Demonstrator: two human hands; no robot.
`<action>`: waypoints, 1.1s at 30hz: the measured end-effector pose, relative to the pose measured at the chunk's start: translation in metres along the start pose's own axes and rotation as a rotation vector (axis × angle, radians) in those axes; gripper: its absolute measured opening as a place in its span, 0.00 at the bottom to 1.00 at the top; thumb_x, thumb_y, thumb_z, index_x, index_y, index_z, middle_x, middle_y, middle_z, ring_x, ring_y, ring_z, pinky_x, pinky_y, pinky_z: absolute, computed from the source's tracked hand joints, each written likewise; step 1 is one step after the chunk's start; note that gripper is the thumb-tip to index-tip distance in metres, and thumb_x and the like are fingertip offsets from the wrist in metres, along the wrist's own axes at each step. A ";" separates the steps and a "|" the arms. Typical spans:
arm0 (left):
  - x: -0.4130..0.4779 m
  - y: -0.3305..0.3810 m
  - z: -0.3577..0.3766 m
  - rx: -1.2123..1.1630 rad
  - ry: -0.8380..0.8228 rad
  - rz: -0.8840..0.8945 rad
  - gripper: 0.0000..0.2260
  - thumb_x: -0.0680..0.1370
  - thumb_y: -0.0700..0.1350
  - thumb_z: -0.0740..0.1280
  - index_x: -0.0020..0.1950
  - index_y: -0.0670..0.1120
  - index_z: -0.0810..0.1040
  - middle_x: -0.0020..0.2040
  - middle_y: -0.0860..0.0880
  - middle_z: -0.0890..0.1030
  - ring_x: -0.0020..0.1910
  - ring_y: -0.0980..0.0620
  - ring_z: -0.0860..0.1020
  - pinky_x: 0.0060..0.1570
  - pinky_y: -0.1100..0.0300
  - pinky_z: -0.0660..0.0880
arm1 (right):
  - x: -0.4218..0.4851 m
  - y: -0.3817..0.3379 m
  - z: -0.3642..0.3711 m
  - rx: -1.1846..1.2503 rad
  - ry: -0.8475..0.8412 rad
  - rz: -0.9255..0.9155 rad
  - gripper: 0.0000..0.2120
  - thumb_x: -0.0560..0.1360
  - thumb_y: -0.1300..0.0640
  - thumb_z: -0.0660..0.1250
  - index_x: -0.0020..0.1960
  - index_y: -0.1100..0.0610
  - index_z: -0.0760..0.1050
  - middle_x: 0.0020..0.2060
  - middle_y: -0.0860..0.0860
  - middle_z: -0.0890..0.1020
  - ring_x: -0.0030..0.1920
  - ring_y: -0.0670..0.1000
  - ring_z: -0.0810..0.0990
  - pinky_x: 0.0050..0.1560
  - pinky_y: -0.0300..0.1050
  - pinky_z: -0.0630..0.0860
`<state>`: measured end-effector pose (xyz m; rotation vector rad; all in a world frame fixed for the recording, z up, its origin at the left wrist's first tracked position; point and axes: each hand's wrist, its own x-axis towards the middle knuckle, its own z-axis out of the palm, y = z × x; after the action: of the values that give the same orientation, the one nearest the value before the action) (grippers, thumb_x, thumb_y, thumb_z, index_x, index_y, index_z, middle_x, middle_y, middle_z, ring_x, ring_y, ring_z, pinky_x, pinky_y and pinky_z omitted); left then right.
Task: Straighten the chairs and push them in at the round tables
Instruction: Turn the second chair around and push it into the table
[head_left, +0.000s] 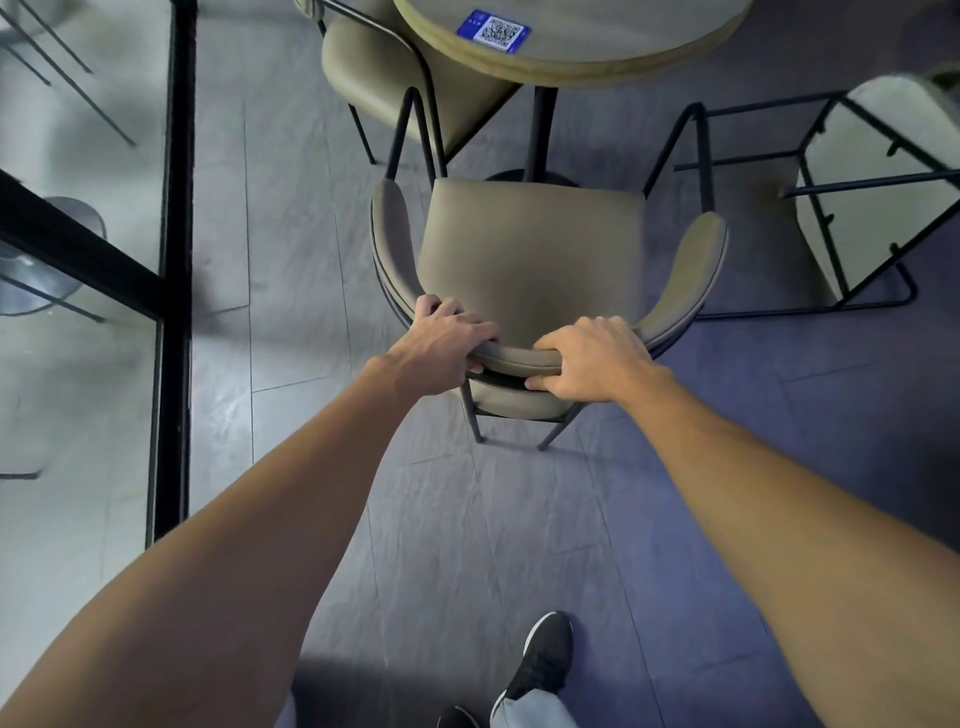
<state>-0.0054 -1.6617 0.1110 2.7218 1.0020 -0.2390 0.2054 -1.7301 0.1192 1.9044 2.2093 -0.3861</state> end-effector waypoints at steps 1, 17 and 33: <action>0.003 0.000 -0.001 -0.002 -0.006 -0.001 0.15 0.76 0.45 0.68 0.63 0.54 0.75 0.56 0.56 0.78 0.59 0.49 0.69 0.63 0.47 0.60 | 0.002 0.002 -0.001 0.000 -0.001 -0.001 0.28 0.71 0.29 0.63 0.67 0.41 0.75 0.55 0.51 0.84 0.56 0.58 0.81 0.51 0.50 0.73; 0.037 -0.023 -0.011 -0.045 -0.021 -0.080 0.15 0.74 0.51 0.72 0.60 0.56 0.77 0.56 0.57 0.79 0.59 0.52 0.70 0.62 0.51 0.57 | 0.035 0.012 -0.011 -0.002 0.004 0.010 0.24 0.70 0.30 0.62 0.59 0.42 0.79 0.46 0.50 0.84 0.49 0.58 0.82 0.46 0.48 0.72; 0.044 -0.018 -0.012 0.080 -0.102 -0.123 0.16 0.76 0.57 0.68 0.62 0.55 0.76 0.58 0.51 0.79 0.60 0.47 0.72 0.62 0.48 0.59 | 0.038 -0.006 -0.004 0.062 0.005 0.181 0.21 0.70 0.35 0.67 0.58 0.45 0.79 0.48 0.49 0.84 0.53 0.55 0.80 0.54 0.50 0.69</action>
<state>0.0169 -1.6179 0.1093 2.6896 1.1555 -0.4432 0.1937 -1.6939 0.1112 2.1179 2.0285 -0.4241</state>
